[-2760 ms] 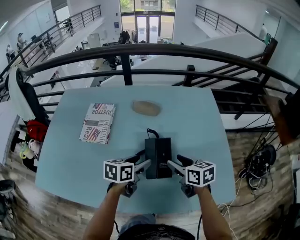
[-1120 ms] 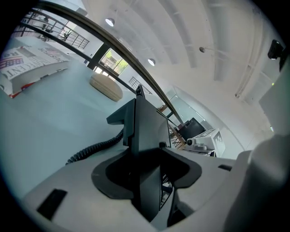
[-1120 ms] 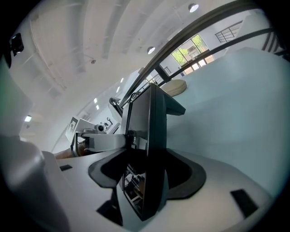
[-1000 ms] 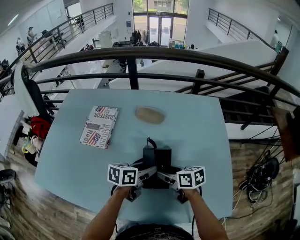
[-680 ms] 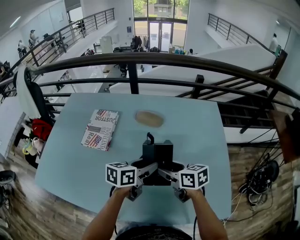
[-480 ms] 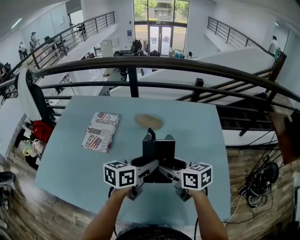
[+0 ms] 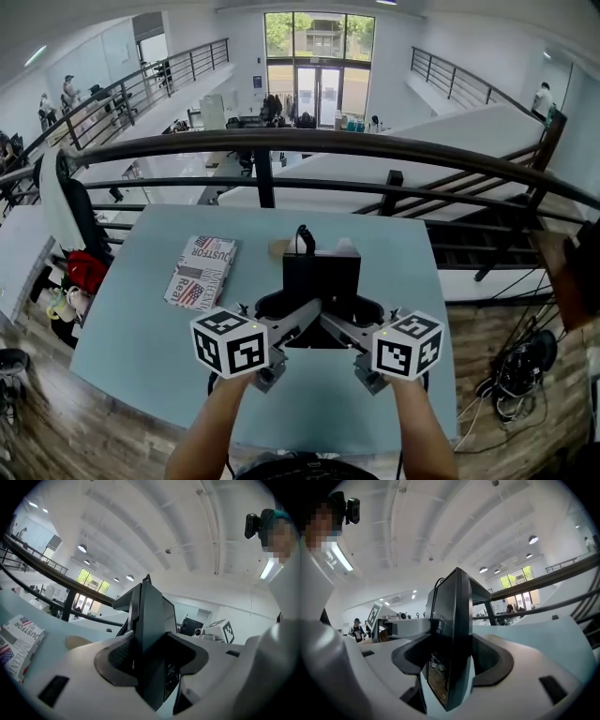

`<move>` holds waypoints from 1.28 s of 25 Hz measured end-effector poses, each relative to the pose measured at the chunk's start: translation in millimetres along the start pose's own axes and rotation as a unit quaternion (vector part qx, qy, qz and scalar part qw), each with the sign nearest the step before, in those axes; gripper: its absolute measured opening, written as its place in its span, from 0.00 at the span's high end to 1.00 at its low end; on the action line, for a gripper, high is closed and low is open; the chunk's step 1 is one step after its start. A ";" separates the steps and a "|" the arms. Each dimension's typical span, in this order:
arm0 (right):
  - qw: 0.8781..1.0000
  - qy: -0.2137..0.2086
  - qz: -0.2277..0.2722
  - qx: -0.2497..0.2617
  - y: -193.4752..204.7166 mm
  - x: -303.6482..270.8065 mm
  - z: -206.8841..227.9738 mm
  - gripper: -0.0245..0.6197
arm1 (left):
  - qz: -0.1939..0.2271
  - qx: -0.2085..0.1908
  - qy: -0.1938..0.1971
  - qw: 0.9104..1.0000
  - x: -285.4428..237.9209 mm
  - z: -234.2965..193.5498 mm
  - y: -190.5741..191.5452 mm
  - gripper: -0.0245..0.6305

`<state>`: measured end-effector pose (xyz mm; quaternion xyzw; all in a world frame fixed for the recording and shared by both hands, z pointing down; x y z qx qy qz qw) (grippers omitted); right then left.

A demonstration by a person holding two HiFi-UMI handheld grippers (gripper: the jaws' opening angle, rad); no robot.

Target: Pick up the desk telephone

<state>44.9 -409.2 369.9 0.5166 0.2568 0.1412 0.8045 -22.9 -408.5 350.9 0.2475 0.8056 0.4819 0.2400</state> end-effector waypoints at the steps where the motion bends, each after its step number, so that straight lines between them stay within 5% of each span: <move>1: 1.000 0.001 0.007 0.008 -7.9 3.0 -2.3 0.56 | 0.007 -0.008 0.002 1.000 0.8 4.5 -7.6 0.64; 13: 0.996 0.002 0.061 0.070 -60.9 32.6 -25.2 0.56 | 0.052 -0.075 0.013 0.996 10.0 45.8 -58.4 0.64; 32: 0.996 0.002 0.058 0.069 -58.2 41.0 -22.0 0.56 | 0.052 -0.067 0.012 0.996 4.8 52.5 -54.3 0.64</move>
Point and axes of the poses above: the fingertips, and each gripper's own axes: x backward along the fingers, z to its right, y out of its underside, the point moved 2 cm from there along x, backward along the fingers, and after that the axes turned 3 degrees about -z, right-handed, at the moved point
